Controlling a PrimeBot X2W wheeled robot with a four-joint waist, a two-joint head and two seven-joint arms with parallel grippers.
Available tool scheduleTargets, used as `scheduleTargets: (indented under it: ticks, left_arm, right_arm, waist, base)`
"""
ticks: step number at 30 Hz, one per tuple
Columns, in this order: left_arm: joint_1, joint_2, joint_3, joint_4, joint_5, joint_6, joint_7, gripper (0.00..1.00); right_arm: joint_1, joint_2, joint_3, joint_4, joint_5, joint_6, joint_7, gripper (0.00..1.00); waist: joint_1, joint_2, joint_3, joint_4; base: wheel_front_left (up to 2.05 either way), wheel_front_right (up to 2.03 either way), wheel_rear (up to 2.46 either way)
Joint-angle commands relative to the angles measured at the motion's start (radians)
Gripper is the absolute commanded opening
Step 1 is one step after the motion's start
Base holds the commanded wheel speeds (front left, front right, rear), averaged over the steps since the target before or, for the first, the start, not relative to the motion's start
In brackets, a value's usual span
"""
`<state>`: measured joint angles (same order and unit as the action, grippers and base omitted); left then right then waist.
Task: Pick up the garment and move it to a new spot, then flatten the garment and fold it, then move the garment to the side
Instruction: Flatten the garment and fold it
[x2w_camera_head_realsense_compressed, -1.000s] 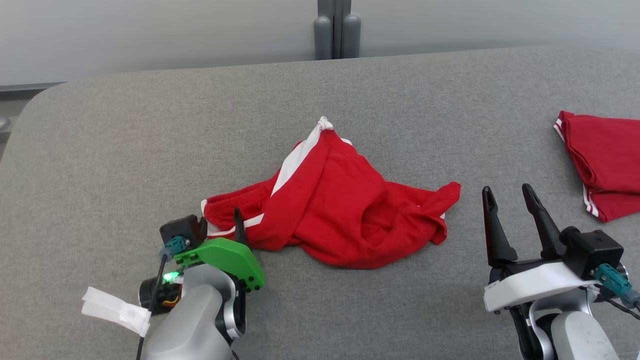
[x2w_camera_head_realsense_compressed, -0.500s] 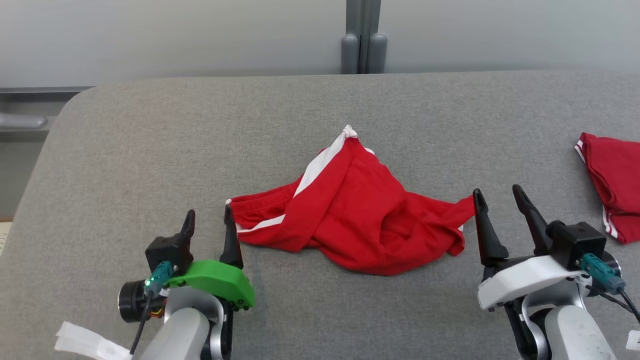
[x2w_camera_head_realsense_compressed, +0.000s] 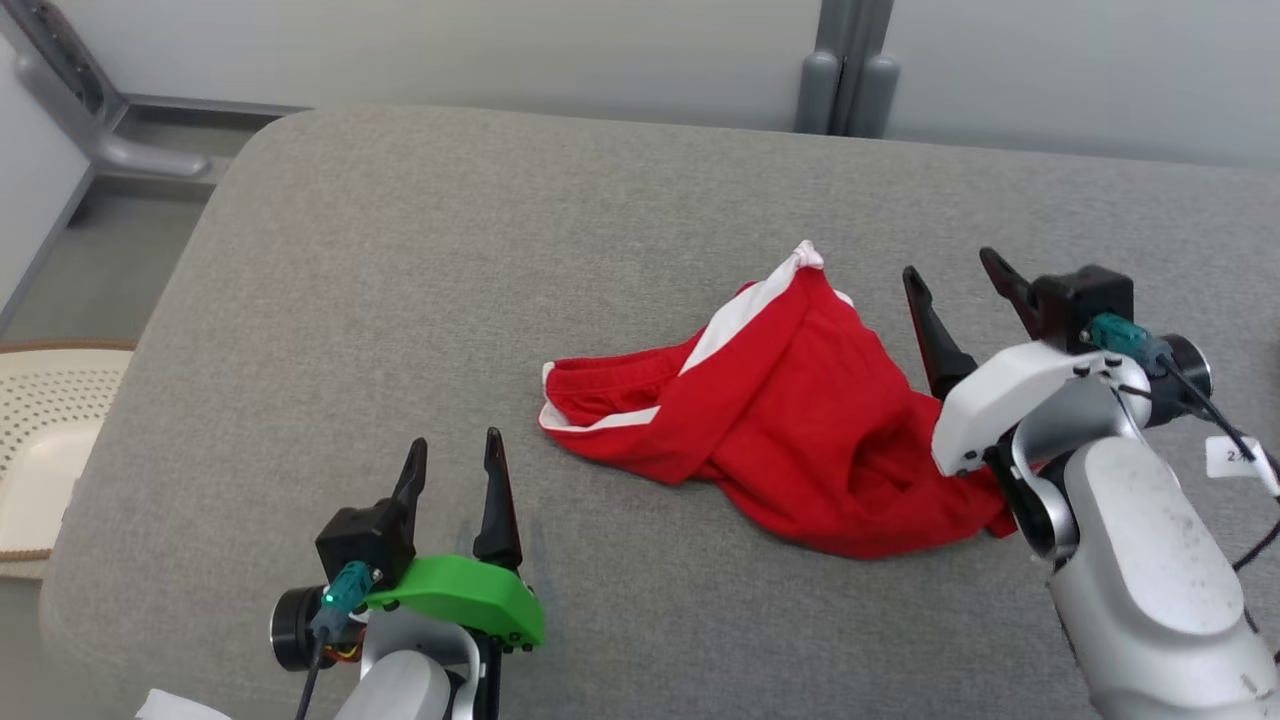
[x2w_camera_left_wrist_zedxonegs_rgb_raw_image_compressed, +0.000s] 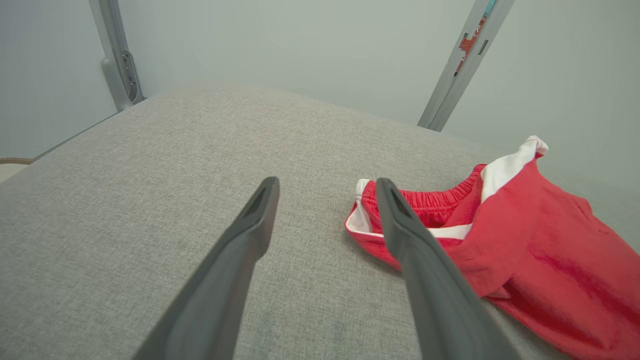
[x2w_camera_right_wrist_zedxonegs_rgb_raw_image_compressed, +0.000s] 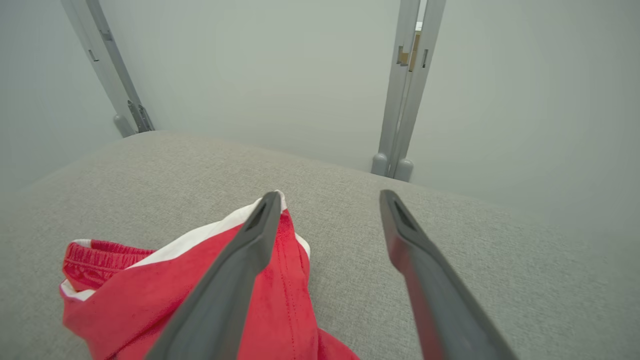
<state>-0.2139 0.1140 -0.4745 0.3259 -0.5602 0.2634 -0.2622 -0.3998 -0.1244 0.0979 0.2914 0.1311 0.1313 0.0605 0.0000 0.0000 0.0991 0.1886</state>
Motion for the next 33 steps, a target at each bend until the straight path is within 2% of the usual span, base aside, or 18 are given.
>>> scheduleTargets:
  ticks: [1, 8, 16, 17, 18, 20, 27, 33]
  left_arm:
    - [0.004, -0.006, 0.005, -0.007, 0.009, -0.008, -0.003, 1.0]
    - [-0.011, -0.033, 0.021, -0.016, 0.039, -0.028, -0.003, 1.0]
    - [-0.02, -0.054, 0.05, -0.007, 0.054, -0.05, -0.003, 1.0]
    - [-0.02, -0.055, 0.054, -0.007, 0.058, -0.05, -0.003, 1.0]
    - [-0.019, -0.056, 0.059, -0.005, 0.06, -0.05, -0.003, 1.0]
    - [-0.017, -0.057, 0.07, -0.004, 0.063, -0.052, -0.003, 1.0]
    - [-0.011, -0.06, 0.097, 0.0, 0.084, -0.059, -0.003, 1.0]
    - [0.018, -0.058, 0.132, 0.006, 0.105, -0.058, -0.003, 1.0]
  right_arm:
    - [-0.06, -0.028, 0.019, 0.045, 0.008, -0.001, 0.018, 1.0]
    - [-0.242, -0.101, 0.135, 0.242, 0.093, -0.001, 0.098, 1.0]
    - [-0.348, -0.15, 0.27, 0.398, 0.189, -0.001, 0.173, 0.99]
    - [-0.354, -0.153, 0.275, 0.41, 0.199, -0.002, 0.173, 0.59]
    - [-0.361, -0.155, 0.285, 0.422, 0.208, -0.001, 0.167, 0.32]
    - [-0.368, -0.152, 0.304, 0.436, 0.222, -0.001, 0.158, 0.0]
    - [-0.387, -0.148, 0.359, 0.404, 0.255, -0.001, 0.055, 0.0]
    - [-0.314, -0.165, 0.396, 0.241, 0.278, -0.002, -0.038, 0.0]
  waist:
    - [0.0, 0.0, 0.059, 0.085]
    - [0.0, 0.0, 0.115, 0.171]
    - [0.0, 0.0, 0.141, 0.201]
    - [0.0, 0.0, 0.142, 0.201]
    - [0.0, 0.0, 0.143, 0.199]
    - [0.0, 0.0, 0.142, 0.191]
    - [0.0, 0.0, 0.125, 0.139]
    - [0.0, 0.0, 0.083, 0.057]
  base:
    - [0.0, 0.0, 0.0]
    - [0.0, 0.0, 0.0]
    - [0.0, 0.0, 0.0]
    - [0.0, 0.0, 0.0]
    - [0.0, 0.0, 0.0]
    - [0.0, 0.0, 0.0]
    - [0.0, 0.0, 0.0]
    - [0.0, 0.0, 0.0]
